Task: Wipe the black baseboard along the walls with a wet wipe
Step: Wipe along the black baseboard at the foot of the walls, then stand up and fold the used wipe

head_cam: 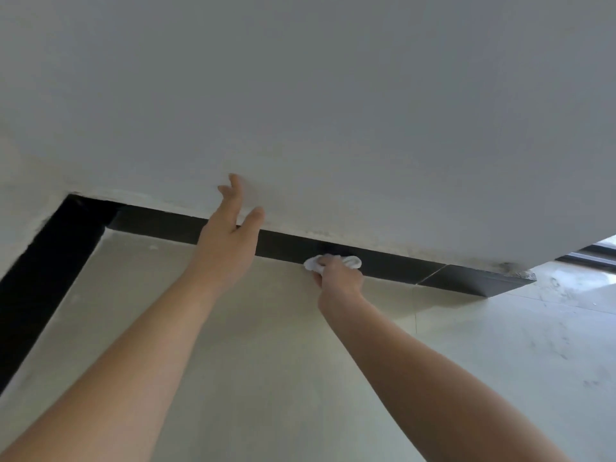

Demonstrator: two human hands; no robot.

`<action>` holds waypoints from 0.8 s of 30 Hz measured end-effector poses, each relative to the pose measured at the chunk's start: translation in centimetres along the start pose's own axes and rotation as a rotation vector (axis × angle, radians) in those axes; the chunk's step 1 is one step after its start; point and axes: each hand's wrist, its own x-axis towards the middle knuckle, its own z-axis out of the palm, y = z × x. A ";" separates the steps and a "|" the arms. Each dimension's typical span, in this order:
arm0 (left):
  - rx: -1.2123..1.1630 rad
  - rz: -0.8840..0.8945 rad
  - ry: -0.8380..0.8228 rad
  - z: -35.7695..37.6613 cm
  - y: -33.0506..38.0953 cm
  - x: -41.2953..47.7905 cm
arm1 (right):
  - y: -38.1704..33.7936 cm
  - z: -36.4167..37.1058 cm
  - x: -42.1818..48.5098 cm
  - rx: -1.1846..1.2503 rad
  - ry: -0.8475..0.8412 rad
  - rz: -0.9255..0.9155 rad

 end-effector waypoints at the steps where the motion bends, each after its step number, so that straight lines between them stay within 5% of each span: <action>1: 0.000 -0.004 -0.014 0.1 0.0 -0.1 | 0.4 1.7 -0.8 -0.026 -0.049 0.016; 5: -0.019 0.022 -0.035 -0.6 0.1 -0.3 | 1.5 5.8 -2.8 -0.053 -0.337 0.033; 11: 0.109 -0.085 0.081 -5.5 -1.9 -1.7 | 1.8 4.7 -4.1 -0.582 -0.461 -0.001; 15: 0.190 -0.228 0.150 -9.9 -1.0 -5.8 | 0.3 4.0 -9.4 -0.566 -0.462 0.054; 24: 0.115 -0.449 0.156 -19.6 16.3 -24.0 | -14.6 2.9 -34.6 -0.670 -0.685 0.116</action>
